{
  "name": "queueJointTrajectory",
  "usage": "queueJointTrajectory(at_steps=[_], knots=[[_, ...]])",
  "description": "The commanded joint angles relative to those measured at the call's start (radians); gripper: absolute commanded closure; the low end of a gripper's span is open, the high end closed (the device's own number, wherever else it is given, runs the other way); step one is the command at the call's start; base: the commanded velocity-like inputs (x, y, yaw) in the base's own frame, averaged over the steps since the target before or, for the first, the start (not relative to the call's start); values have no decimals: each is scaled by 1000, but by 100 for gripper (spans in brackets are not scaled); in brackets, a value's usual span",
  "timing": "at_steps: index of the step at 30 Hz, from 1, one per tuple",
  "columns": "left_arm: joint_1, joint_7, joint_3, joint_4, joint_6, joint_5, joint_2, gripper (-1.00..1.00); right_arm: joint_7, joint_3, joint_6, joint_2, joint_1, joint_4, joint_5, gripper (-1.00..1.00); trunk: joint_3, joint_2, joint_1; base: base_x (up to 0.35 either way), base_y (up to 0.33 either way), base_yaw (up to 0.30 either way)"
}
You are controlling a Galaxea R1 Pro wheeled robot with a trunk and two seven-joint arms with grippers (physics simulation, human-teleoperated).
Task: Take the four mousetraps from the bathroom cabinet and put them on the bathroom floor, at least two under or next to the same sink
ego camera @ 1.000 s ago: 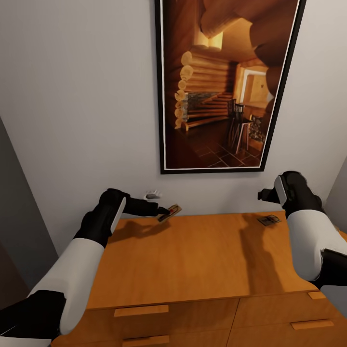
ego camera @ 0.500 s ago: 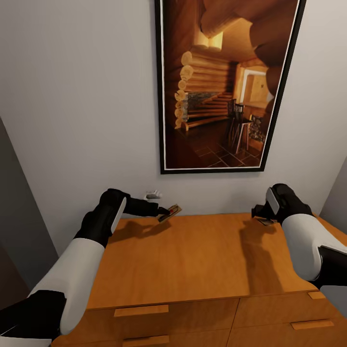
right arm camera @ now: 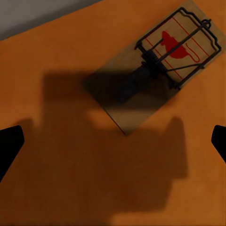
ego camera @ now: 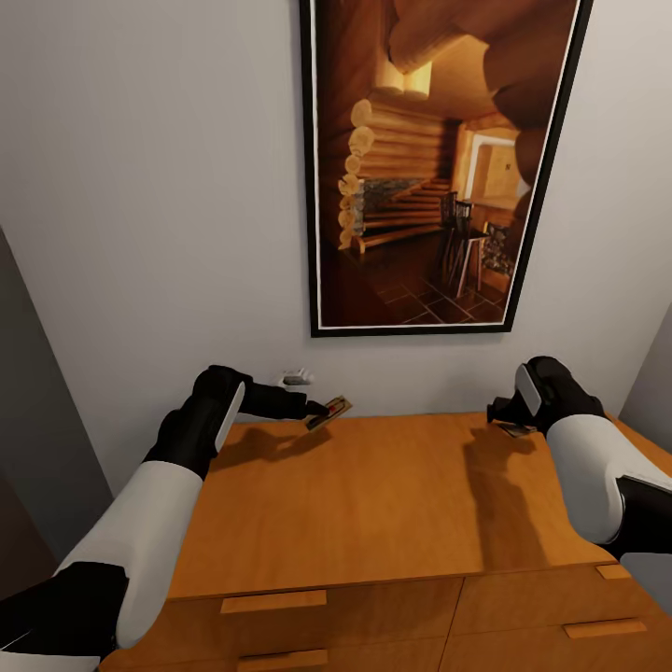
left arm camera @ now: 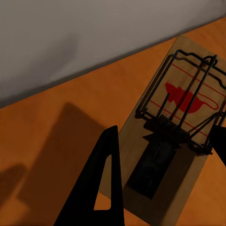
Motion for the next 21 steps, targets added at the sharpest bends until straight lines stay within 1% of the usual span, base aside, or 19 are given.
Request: queueJointTrajectory(at_steps=[1, 12, 18, 21], knots=[[0, -9, 0, 0, 2, -10, 0, 100, 4, -6, 4, 1, -1, -1, 10, -100, -1, -1, 0, 0, 0, 0], [0, -8, 0, 2, 1, -10, 0, 100, -16, -8, 4, 0, -1, 11, 9, -100, -1, -1, 0, 0, 0, 0], [0, -7, 0, 1, 2, -11, 0, 100, -20, -31, 4, 0, -1, 11, 7, -100, -1, -1, 0, 4, 0, 0], [0, -7, 0, 2, 1, -11, 0, 100, -21, -36, 4, 0, -1, 11, 7, -100, -1, -1, 0, 90, 0, 0]])
